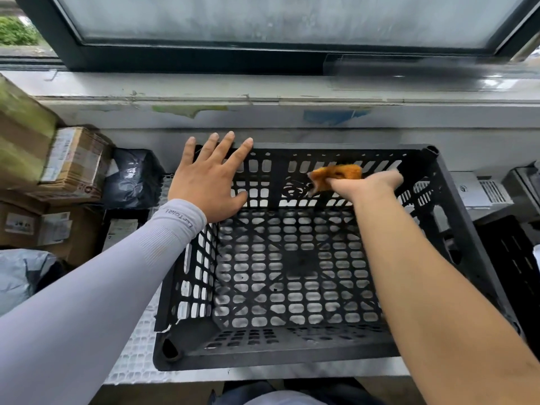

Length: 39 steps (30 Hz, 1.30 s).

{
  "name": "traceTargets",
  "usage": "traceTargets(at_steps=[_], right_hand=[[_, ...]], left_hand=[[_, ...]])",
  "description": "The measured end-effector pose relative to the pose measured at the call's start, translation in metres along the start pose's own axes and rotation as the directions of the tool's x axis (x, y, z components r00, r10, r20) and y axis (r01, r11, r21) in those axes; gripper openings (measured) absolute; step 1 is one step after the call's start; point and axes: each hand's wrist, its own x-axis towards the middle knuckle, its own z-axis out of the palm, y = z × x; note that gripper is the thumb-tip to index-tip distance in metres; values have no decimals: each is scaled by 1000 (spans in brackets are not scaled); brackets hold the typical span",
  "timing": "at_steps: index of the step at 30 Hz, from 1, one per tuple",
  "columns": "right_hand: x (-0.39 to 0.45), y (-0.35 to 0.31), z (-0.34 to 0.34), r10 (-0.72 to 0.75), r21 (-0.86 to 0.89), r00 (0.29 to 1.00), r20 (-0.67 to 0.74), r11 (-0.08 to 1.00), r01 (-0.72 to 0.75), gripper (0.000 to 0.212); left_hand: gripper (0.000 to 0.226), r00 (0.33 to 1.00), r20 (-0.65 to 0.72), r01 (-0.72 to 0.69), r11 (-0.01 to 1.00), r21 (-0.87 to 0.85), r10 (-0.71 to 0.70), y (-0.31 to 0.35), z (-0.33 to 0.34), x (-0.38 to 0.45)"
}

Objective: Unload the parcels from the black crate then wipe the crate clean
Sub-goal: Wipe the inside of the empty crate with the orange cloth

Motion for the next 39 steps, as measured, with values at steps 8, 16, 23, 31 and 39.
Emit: traceTargets(at_steps=[8, 16, 23, 31, 39], right_hand=[[-9, -38, 2, -247, -10, 966, -76, 969, 247, 72], [-13, 62, 8, -185, -357, 981, -48, 921, 156, 62], [-18, 149, 5, 151, -289, 986, -68, 943, -164, 60], [-11, 171, 5, 353, -76, 935, -29, 932, -354, 81], [12, 60, -18, 135, 48, 991, -14, 990, -134, 79]], left_hand=[[86, 1000, -1, 14, 1000, -21, -14, 2, -1, 2], [76, 999, 32, 34, 995, -90, -31, 2, -5, 1], [66, 996, 26, 86, 939, -332, -82, -2, -12, -2], [68, 976, 58, 213, 871, -442, -209, -4, -16, 1], [58, 980, 64, 197, 879, -434, -188, -9, -13, 4]])
